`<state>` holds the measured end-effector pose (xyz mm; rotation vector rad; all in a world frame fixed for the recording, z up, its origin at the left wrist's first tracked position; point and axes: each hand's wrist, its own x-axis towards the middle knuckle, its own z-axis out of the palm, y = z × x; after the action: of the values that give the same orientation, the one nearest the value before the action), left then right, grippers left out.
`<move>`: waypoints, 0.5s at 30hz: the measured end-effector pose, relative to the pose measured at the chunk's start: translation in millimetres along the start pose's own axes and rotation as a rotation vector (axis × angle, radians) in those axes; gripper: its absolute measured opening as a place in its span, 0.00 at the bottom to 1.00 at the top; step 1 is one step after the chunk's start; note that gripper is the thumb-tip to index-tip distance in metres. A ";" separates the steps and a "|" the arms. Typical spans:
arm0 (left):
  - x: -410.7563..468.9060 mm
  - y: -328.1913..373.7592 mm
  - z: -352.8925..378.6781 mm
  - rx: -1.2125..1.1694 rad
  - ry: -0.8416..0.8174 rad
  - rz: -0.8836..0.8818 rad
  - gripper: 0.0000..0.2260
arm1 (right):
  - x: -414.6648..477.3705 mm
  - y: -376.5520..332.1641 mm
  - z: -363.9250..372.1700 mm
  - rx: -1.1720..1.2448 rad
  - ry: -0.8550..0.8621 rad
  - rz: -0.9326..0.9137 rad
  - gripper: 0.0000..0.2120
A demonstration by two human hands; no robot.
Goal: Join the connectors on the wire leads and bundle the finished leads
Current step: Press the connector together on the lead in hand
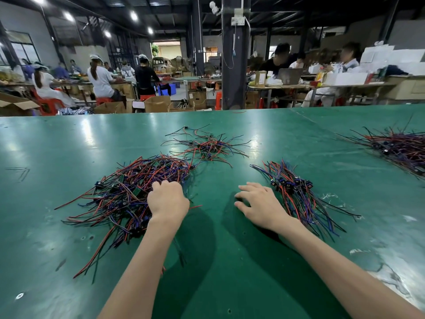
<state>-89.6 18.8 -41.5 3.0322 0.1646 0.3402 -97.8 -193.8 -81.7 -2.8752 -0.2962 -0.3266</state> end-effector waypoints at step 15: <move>-2.8 6.0 -0.8 -0.300 0.315 0.113 0.09 | -3.6 -2.6 -2.2 0.073 0.035 0.013 0.14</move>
<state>-91.9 12.6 -40.8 2.6804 -0.0360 0.7750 -102.3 -192.5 -80.0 -2.7958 -0.2776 -0.3554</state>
